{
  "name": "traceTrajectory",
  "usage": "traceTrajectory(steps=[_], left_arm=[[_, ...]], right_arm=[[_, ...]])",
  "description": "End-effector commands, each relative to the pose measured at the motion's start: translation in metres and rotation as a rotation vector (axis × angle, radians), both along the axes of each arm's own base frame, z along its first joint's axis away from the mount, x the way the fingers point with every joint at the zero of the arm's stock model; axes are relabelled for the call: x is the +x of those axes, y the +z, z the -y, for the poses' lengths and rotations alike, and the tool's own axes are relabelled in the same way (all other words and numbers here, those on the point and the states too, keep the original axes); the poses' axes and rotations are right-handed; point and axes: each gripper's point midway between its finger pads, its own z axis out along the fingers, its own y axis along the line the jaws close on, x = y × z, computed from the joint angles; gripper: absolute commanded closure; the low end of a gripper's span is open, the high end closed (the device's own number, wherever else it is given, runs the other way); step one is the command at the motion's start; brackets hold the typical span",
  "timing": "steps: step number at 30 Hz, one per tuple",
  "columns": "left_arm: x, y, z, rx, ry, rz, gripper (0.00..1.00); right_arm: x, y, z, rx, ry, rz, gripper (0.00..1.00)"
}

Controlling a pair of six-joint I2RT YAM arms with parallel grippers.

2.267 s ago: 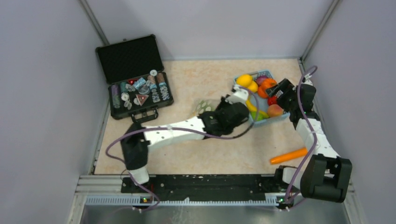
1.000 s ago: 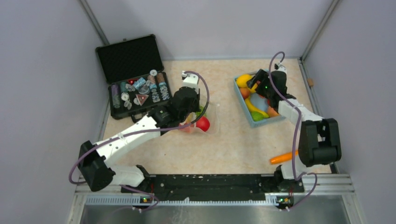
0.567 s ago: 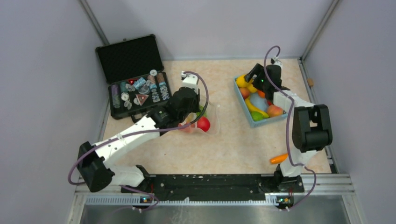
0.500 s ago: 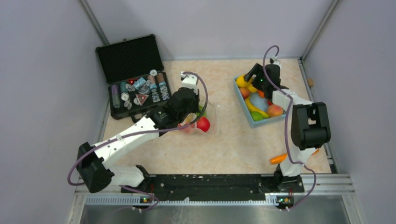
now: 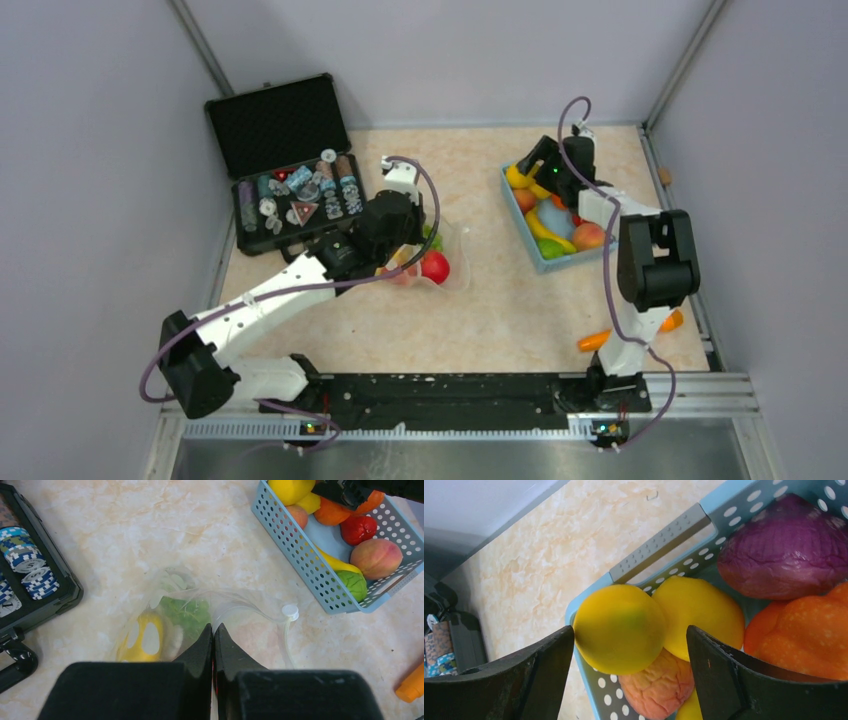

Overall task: Place the food in the zip-top bag and seal the zipper
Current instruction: Pick up the fake fruit from the bin.

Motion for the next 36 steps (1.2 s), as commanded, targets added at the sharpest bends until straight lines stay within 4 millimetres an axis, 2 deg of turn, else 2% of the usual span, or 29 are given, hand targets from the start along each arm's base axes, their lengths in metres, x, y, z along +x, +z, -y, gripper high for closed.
traceTrajectory(steps=[1,4,6,9,15,16,17,18,21,28,32,36], left_arm=[[0.0,0.021,0.002,-0.072,-0.006,0.05,0.99],[-0.001,0.021,0.002,-0.076,-0.013,0.048,0.99],[-0.001,0.021,0.002,-0.077,-0.011,0.049,0.99],[0.0,0.022,0.002,-0.083,-0.006,0.053,0.99],[-0.001,0.03,0.005,-0.101,-0.024,0.07,0.98],[-0.001,0.03,0.006,-0.1,-0.027,0.068,0.98],[-0.001,0.028,0.006,-0.097,-0.029,0.065,0.98],[-0.001,0.027,0.007,-0.096,-0.031,0.063,0.98],[-0.002,0.024,0.007,-0.087,-0.035,0.052,0.98],[-0.002,0.02,0.01,-0.077,-0.052,0.042,0.98],[-0.001,0.02,0.013,-0.07,-0.065,0.043,0.98],[-0.001,0.02,0.016,-0.068,-0.074,0.039,0.97]], right_arm=[[0.017,0.012,-0.013,0.018,0.044,0.033,0.17],[0.018,0.016,-0.021,0.041,0.09,0.044,0.17],[0.019,0.017,-0.026,0.054,0.113,0.058,0.21],[0.017,0.012,-0.027,0.054,0.119,0.045,0.28],[0.009,0.002,-0.025,0.041,0.12,0.024,0.28],[0.009,0.002,-0.025,0.038,0.124,0.025,0.3],[0.007,0.004,-0.027,0.039,0.137,0.028,0.36],[0.006,0.007,-0.027,0.038,0.146,0.035,0.42],[0.001,0.022,-0.026,0.034,0.144,0.076,0.49],[-0.019,0.065,-0.024,0.022,0.165,0.189,0.52],[-0.033,0.073,-0.02,0.016,0.159,0.217,0.53],[-0.044,0.073,-0.021,0.02,0.173,0.199,0.54]])
